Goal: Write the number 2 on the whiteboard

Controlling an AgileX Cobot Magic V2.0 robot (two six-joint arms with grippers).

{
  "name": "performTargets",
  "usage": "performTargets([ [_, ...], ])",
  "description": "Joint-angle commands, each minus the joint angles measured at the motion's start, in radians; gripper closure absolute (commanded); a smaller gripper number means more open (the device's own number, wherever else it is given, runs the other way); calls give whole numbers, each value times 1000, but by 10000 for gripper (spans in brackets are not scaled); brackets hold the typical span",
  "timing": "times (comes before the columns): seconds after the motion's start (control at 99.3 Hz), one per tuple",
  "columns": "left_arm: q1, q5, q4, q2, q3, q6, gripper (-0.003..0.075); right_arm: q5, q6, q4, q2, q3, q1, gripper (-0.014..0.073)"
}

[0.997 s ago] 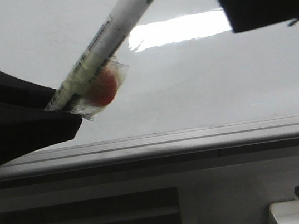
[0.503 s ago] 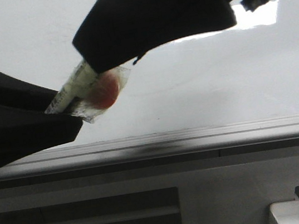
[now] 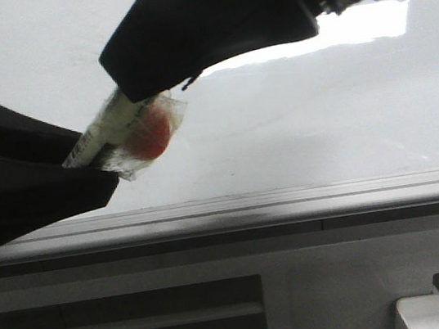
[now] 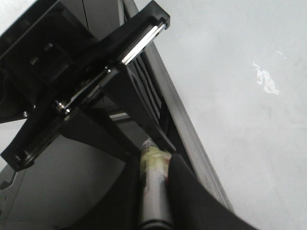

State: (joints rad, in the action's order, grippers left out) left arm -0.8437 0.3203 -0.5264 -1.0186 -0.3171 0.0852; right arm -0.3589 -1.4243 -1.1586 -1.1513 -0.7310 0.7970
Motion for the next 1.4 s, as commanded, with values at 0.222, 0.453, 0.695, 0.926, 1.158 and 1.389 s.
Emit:
performTargets([
  [0.222,126,17,268,243,-30,-11,291,177,-13,-31,75,-38,-1,667],
  [0.453,198,-18,487,427,-30,-11,315,224,-13,-31,137,-38,-1,667],
  [0.695,220,-19,489,477,-30,-11,356,225,-13,-31,137,-38,-1,667],
  [0.926,220,-19,489,477,-30,-11,356,225,-13,-31,137,-38,-1,667],
  [1.158,220,-19,489,477,-30,-11,356,217,-13,-31,137,-38,-1,667],
  [1.389,220,-19,489,477,-30,-11,356,283,597,570,139,-36,-1,667],
])
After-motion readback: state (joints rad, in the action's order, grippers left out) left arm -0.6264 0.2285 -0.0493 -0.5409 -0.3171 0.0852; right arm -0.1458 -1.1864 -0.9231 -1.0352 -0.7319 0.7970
